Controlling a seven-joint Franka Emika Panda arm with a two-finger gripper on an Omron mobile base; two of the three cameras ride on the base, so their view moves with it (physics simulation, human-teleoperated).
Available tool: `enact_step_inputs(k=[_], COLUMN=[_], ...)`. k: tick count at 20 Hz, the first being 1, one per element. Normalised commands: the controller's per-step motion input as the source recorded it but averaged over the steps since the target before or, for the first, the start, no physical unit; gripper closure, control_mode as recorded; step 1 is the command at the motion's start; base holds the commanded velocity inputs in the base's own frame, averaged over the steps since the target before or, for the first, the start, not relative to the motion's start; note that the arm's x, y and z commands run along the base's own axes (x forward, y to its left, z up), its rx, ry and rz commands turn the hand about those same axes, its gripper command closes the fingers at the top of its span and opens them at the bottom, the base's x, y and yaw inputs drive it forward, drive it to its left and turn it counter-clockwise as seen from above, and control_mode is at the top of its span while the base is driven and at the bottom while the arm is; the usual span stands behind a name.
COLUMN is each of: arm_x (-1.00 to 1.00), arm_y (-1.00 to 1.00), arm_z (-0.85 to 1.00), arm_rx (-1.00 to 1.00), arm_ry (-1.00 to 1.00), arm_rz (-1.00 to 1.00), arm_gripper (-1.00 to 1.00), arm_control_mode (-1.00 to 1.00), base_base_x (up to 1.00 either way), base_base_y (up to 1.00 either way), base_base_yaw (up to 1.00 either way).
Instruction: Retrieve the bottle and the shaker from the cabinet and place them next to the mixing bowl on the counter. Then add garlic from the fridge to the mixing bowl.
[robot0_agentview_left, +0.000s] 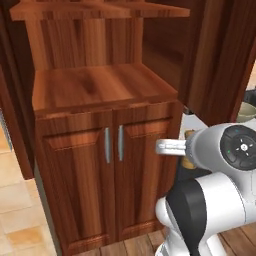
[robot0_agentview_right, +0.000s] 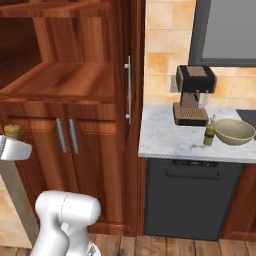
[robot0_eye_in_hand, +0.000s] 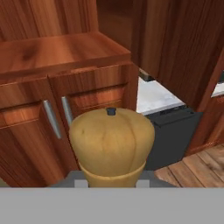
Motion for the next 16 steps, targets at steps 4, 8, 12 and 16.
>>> enact_step_inputs(k=[4,8,12,16], arm_x=[0.0,0.0,0.0,0.0], arm_y=[0.0,0.0,0.0,0.0], arm_z=[0.0,0.0,0.0,0.0], arm_rx=[0.0,0.0,0.0,0.0], arm_ry=[0.0,0.0,0.0,0.0], arm_rz=[0.0,0.0,0.0,0.0], arm_gripper=[1.0,1.0,1.0,1.0], arm_control_mode=[1.0,1.0,1.0,1.0], base_base_x=[-0.11,-0.54,-0.73,-0.12], base_base_y=[-0.97,-0.92,-0.8,-0.95], base_base_yaw=[0.0,0.05,0.09,0.02])
